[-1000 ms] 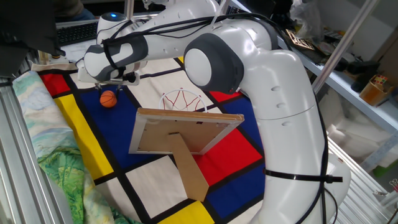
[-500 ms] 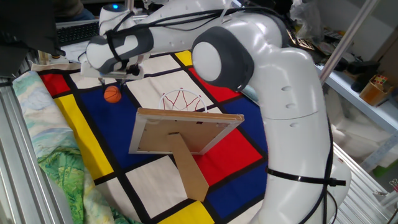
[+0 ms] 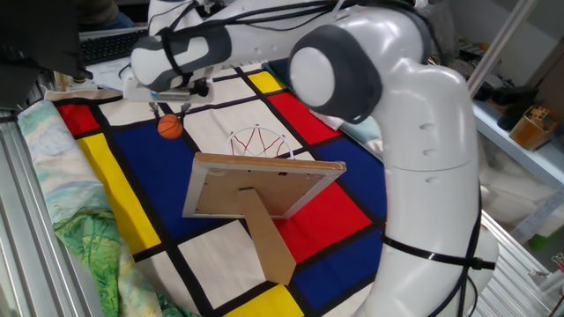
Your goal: Grab a basketball, release it and shoot it into the basket
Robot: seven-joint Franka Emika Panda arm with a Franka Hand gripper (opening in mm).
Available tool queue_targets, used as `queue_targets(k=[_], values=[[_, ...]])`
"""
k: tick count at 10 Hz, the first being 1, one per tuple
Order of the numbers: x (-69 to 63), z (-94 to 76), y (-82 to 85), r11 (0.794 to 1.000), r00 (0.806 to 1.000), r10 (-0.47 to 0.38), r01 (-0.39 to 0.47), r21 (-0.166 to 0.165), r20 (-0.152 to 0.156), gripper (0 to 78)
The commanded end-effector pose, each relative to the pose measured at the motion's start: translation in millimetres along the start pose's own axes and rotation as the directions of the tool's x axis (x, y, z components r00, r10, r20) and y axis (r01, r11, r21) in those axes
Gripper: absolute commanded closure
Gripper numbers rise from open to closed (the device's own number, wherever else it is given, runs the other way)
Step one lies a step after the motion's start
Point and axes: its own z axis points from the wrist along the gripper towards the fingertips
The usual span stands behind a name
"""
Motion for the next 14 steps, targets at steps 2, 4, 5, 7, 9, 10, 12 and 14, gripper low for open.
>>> queue_targets(k=[2,4,5,7,9,10,12,14], values=[[9.3,-18.7,-15.0,1.0,1.0,0.01,-0.01,0.002,0.0,76.2],[14.3,-31.0,-16.4,1.0,1.0,0.023,-0.023,0.004,0.001,76.2],[15.6,-33.8,-16.6,1.0,1.0,0.025,-0.025,0.004,0.001,76.2],[19.5,-39.0,-17.9,1.0,1.0,0.03,-0.03,-0.001,0.0,76.2],[21.6,-41.3,-22.0,0.999,0.999,0.036,-0.036,-0.002,-0.003,76.2],[21.6,-41.2,-22.0,0.999,0.999,0.036,-0.036,-0.001,-0.009,76.2],[21.6,-41.2,-22.0,0.999,0.999,0.038,-0.038,0.001,-0.012,76.2],[21.6,-41.2,-22.0,0.998,0.998,0.062,-0.062,-0.004,0.016,76.2]])
